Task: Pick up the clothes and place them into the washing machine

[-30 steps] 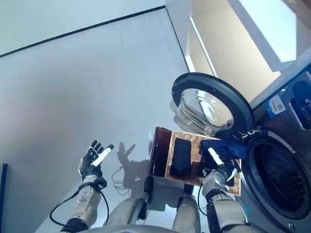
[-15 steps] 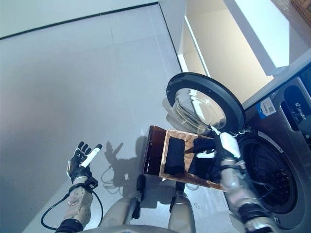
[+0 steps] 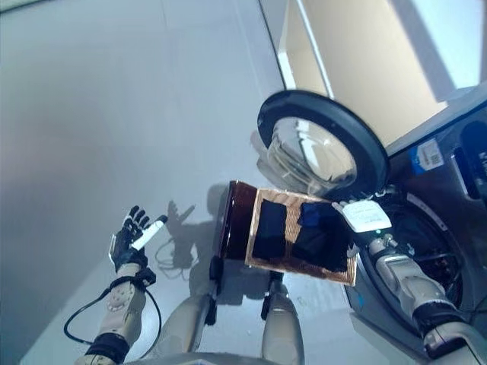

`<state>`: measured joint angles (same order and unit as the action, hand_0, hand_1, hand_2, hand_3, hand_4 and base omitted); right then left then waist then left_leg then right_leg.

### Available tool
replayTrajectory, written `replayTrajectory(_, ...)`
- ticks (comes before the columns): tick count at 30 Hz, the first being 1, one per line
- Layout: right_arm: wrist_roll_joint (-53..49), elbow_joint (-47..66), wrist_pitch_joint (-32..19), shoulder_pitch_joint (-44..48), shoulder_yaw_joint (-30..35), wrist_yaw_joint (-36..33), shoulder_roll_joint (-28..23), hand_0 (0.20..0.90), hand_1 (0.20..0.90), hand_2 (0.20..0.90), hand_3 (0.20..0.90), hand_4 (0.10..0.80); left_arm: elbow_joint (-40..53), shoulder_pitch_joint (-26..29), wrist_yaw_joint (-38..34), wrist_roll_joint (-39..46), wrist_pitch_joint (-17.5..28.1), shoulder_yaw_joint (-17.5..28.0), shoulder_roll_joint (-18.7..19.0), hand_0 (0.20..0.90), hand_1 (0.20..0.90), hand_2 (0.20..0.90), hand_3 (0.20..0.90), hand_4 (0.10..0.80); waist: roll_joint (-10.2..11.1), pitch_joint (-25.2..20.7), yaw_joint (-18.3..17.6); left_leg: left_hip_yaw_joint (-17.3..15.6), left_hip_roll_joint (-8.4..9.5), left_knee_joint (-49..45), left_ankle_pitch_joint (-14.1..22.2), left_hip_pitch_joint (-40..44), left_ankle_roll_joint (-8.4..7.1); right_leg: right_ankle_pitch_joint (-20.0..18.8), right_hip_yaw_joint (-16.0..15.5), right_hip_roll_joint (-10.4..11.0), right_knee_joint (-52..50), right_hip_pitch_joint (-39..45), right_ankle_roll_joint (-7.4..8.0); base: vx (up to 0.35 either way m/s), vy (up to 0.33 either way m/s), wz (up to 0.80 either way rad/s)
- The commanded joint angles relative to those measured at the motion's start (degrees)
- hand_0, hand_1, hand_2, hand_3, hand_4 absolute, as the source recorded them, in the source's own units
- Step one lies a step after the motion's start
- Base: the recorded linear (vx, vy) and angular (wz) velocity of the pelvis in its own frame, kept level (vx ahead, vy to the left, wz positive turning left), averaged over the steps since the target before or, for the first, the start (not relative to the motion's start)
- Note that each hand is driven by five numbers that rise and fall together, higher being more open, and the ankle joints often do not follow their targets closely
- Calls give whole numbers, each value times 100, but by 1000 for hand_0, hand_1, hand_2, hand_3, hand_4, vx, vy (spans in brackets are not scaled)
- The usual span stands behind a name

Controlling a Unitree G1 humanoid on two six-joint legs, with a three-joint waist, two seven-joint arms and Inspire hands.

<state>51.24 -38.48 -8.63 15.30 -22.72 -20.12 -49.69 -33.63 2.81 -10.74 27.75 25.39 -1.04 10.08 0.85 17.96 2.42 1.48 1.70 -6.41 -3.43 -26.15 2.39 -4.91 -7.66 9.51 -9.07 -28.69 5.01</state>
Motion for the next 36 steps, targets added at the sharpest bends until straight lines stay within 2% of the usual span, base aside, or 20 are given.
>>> replayTrajectory(1, -313, 12, 234, 508, -237, -503, -533, 900, 900, 900, 900, 800, 706, 22, -191, -55, 542, 225, 322, 900, 900, 900, 900, 800, 56, -188, 4, 176, -178, -1036, 496, -884, -510, 560, 24, 18, -642, -225, -100, -71, -59, 21)
replayTrajectory(5, -470, -130, 361, 1020, -574, -631, -470, 900, 900, 900, 900, 800, 1292, 127, -342, -136, 577, 245, 292, 900, 900, 900, 900, 800, 46, -147, 62, 256, -172, -1796, 768, -1564, -467, 813, 40, -9, -1424, -883, -173, -54, -17, 23)
replayTrajectory(9, -625, -324, 423, 1254, -652, -732, -358, 900, 900, 900, 900, 800, 1564, 146, -380, -214, 572, 276, 284, 900, 900, 900, 900, 800, 24, -183, 87, 272, -164, -2188, 956, -1840, -444, 970, 59, 16, -1820, -1164, -202, 14, 12, 10)
replayTrajectory(10, -705, -595, 482, 1465, -788, -747, -276, 900, 900, 900, 900, 800, 1671, 112, -331, -196, 559, 260, 300, 900, 900, 900, 900, 800, -1, -221, 125, 295, -154, -2400, 1220, -1911, -445, 1180, 129, -10, -2040, -1257, -180, 91, 18, 2)
replayTrajectory(14, -714, -965, 547, 1813, -1105, -770, -83, 900, 900, 900, 900, 800, 1732, 50, -323, -166, 580, 341, 286, 900, 900, 900, 900, 800, -44, -244, 172, 266, -128, -2670, 1405, -2057, -390, 1290, 189, -3, -2300, -1449, -198, 26, 48, 0)
replayTrajectory(24, -724, -1503, 598, 2034, -1354, -786, 89, 900, 900, 900, 900, 800, 1823, 27, -405, -242, 649, 484, 261, 900, 900, 900, 900, 800, -123, -224, 221, 262, -45, -2908, 1489, -2353, -347, 1447, 246, -7, -2630, -1778, -272, -9, 12, -1)
replayTrajectory(36, -764, -2238, 610, 2139, -1666, -755, 350, 900, 900, 900, 900, 800, 1817, 12, -414, -245, 642, 467, 237, 900, 900, 900, 900, 800, -207, -166, 247, 317, -40, -3291, 1553, -2777, -337, 1605, 303, -34, -3082, -2203, -366, -18, -7, 1)
